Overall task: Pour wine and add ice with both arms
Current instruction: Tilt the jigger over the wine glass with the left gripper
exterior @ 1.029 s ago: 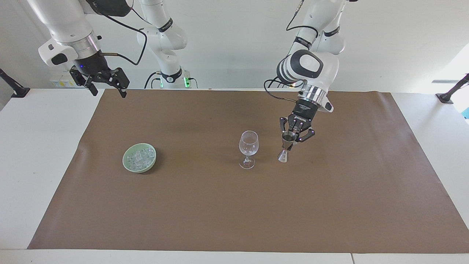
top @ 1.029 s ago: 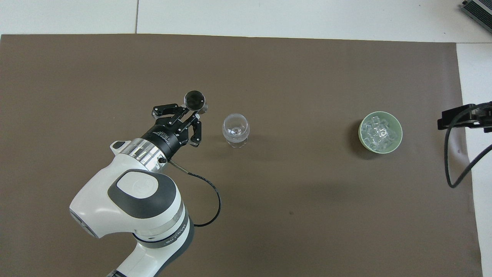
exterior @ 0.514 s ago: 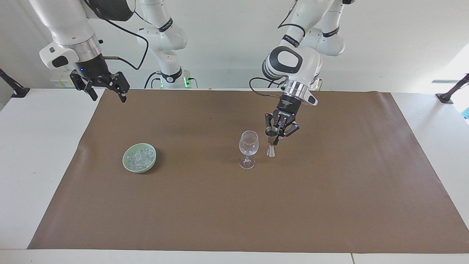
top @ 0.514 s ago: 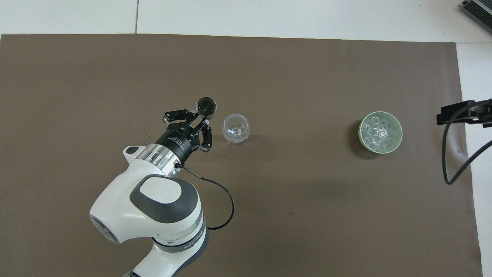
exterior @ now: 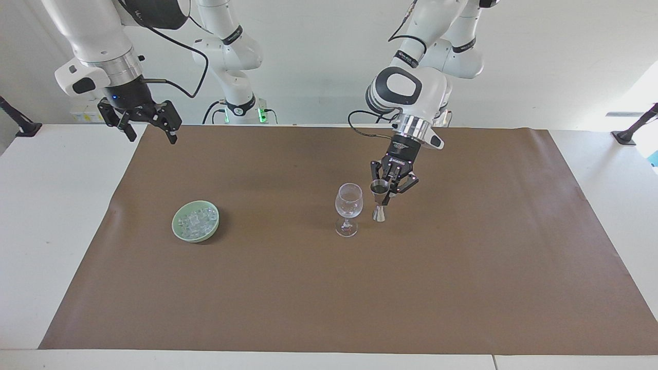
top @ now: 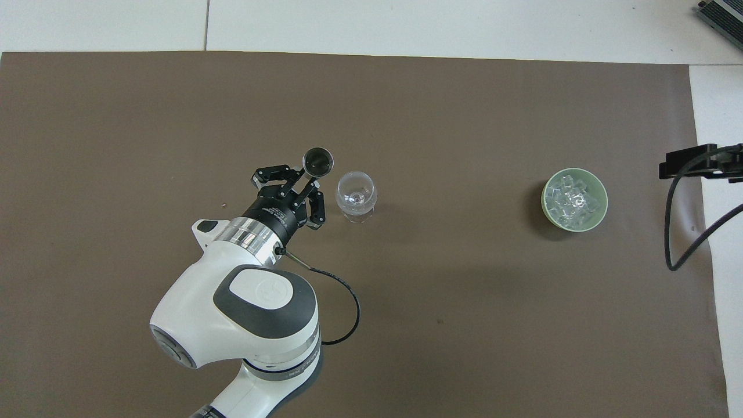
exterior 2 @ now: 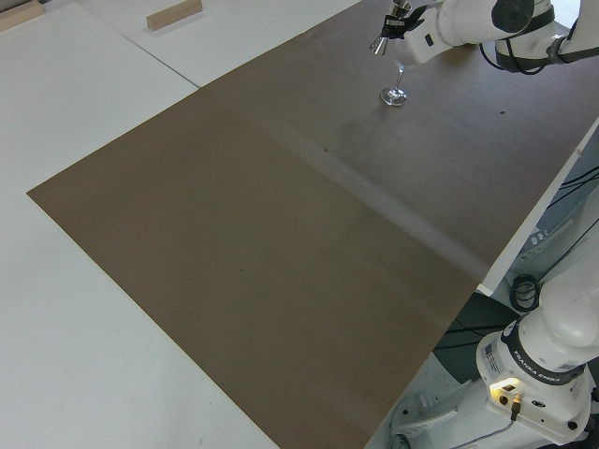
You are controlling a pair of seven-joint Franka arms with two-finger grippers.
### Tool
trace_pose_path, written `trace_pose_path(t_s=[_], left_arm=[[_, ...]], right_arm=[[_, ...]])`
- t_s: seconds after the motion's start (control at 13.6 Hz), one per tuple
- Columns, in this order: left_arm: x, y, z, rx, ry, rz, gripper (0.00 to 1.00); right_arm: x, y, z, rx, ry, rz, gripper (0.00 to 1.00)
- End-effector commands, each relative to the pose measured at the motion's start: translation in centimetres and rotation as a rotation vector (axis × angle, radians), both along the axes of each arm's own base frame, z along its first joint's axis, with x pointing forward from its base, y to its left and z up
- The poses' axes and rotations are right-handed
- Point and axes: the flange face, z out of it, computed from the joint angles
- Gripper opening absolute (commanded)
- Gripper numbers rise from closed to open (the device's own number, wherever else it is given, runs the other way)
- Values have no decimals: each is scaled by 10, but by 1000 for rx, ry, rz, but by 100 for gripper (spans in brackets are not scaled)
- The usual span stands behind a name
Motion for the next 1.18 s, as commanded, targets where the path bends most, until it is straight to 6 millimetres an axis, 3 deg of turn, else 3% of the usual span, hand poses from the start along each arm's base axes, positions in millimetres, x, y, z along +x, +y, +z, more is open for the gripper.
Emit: trace_pose_path(t_s=[0.0,1.1], left_arm=[[1,-12,7,50,-35,-1,0],[-10,-26,10,257,-131,-92,0]], right_arm=[[-6,-3,-1,14,-17,17,100],[-11,-5,-18,13,-37,13,100]])
